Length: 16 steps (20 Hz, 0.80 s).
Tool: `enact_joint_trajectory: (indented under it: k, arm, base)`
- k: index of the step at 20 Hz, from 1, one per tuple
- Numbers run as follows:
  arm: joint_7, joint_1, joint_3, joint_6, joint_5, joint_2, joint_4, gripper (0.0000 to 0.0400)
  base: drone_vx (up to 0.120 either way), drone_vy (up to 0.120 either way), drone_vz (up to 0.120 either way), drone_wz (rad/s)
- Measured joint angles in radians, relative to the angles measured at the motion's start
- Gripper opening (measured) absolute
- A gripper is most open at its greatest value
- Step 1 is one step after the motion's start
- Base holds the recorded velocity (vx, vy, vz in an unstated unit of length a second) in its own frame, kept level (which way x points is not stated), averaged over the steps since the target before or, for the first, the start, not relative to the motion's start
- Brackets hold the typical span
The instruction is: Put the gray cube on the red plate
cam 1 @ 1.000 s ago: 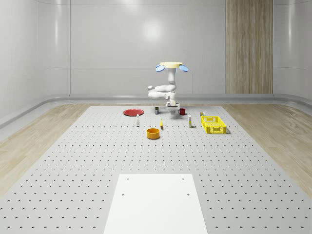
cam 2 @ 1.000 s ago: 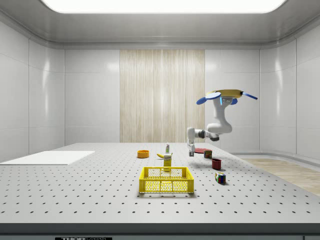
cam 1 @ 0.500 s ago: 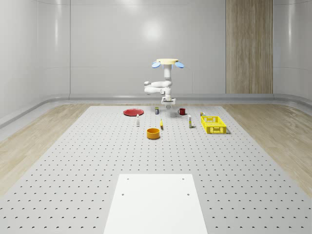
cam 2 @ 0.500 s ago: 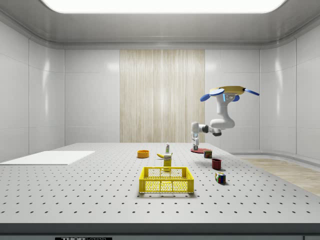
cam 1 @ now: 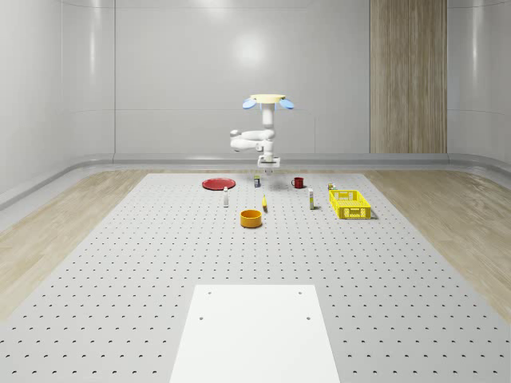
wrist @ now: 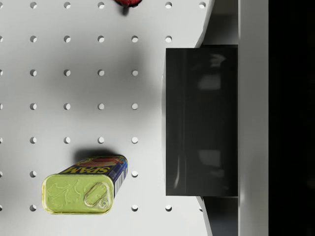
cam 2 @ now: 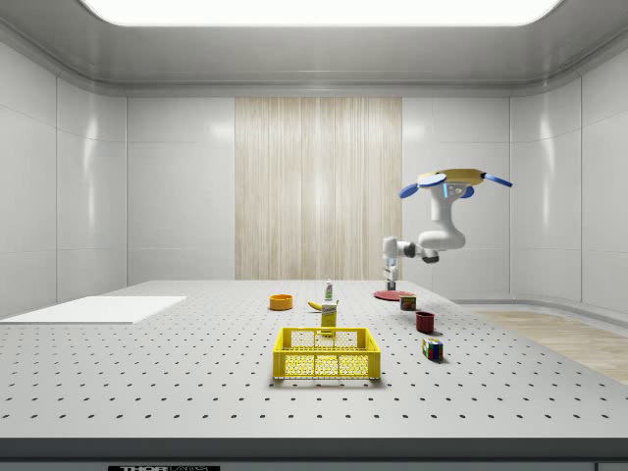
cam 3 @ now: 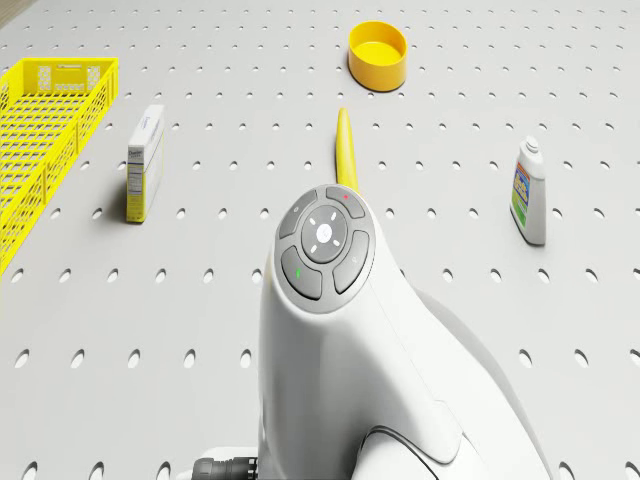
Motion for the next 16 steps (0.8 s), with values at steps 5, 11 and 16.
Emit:
enact_joint_trajectory:
  k: [5,11,16]
  arm:
    - [0.002,-0.003,0.002,0.01,0.005,-0.011,0.001,0.025]
    - [0.005,-0.006,0.004,0.022,0.01,-0.023,0.001,0.025]
    - [0.007,-0.009,0.006,0.031,0.014,-0.033,0.002,0.025]
  base:
    - [-0.12,-0.12,0.0,0.0]
    - [-0.12,-0.12,0.0,0.0]
    - [-0.12,-0.12,0.0,0.0]
